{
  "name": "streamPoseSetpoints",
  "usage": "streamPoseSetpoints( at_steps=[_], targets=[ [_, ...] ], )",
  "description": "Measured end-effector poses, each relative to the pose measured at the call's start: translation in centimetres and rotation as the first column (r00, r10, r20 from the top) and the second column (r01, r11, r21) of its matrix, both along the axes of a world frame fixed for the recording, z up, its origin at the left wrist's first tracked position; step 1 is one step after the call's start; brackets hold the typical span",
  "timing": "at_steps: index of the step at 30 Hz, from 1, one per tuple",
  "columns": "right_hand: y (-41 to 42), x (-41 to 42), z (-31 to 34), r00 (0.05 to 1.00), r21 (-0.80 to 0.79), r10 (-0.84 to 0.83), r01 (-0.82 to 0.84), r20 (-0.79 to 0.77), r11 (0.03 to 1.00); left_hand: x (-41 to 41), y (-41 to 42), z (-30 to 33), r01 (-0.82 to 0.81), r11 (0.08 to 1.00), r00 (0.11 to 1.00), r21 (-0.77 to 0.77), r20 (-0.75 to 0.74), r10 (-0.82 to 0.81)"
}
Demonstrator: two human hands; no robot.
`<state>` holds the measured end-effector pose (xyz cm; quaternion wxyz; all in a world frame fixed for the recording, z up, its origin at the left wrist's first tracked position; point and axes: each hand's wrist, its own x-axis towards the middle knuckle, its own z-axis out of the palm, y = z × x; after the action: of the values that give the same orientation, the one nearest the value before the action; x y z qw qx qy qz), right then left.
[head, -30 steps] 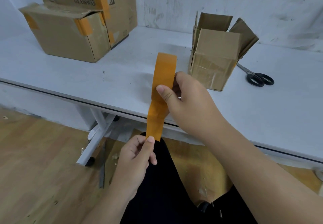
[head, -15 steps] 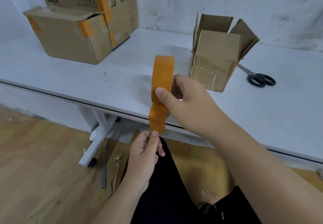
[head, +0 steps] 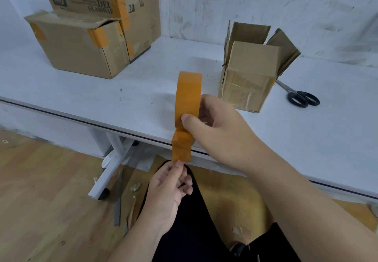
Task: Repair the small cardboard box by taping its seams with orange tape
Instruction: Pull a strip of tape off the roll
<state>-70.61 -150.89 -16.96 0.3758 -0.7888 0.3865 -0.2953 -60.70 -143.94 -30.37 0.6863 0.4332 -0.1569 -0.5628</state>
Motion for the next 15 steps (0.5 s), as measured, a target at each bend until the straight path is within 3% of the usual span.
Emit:
streamPoseSetpoints(
  at_steps=[15],
  targets=[
    [-0.3, 0.0, 0.2, 0.999, -0.046, -0.02, 0.022, 0.041, 0.999, -0.3, -0.1, 2.9, -0.002, 1.0, 0.982, 0.026, 0.19, -0.003]
  ],
)
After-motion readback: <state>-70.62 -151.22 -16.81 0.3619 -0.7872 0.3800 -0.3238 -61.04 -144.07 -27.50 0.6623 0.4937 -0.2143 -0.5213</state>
